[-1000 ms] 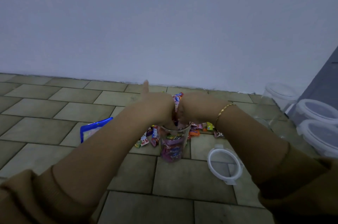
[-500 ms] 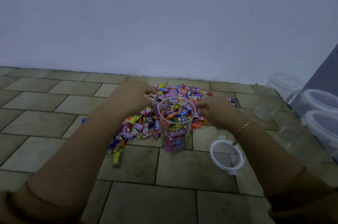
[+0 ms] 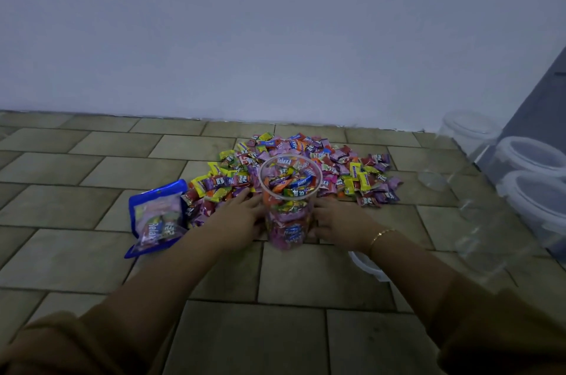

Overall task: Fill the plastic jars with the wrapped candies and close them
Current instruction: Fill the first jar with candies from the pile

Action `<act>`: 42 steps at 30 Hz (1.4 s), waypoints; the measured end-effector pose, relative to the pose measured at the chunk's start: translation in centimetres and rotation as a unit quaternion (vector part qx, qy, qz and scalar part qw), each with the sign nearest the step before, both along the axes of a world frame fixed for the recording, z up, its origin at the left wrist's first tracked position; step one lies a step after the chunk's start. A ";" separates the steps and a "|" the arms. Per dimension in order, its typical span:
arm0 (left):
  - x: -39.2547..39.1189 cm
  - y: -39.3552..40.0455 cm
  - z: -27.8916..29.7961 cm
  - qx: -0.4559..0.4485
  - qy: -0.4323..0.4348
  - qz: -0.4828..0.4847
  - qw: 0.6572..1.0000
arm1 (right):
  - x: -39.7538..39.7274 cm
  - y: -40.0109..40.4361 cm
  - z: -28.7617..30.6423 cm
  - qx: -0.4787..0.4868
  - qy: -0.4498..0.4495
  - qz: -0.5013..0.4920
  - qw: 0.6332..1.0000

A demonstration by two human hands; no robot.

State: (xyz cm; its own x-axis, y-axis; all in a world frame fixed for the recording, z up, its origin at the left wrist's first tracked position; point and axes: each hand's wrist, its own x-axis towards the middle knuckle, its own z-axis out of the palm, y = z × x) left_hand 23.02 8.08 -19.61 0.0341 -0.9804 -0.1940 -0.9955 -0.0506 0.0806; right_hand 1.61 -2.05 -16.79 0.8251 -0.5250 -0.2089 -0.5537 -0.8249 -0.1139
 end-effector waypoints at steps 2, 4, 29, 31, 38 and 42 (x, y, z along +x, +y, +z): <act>0.0 0.6 -0.2 -0.037 0.034 -0.004 0.999 | -0.4 0.1 0.1 0.006 -0.027 -0.020 0.999; -0.1 1.3 -0.1 -0.073 0.058 -0.001 0.996 | -0.8 -0.1 0.0 0.001 -0.035 -0.037 0.999; -1.4 3.3 3.5 -0.172 0.131 0.168 0.962 | -2.2 2.1 4.3 0.022 -0.304 -0.171 0.937; -2.0 3.4 4.9 -0.227 0.184 0.214 0.932 | -2.0 2.2 5.8 0.026 -0.358 -0.173 0.917; -2.8 3.4 9.7 -0.418 0.338 0.281 0.795 | 0.2 3.6 9.8 0.109 -0.507 -0.159 0.840; -4.1 2.8 11.4 -0.400 0.402 0.225 0.792 | 1.8 4.5 10.6 0.135 -0.490 -0.131 0.852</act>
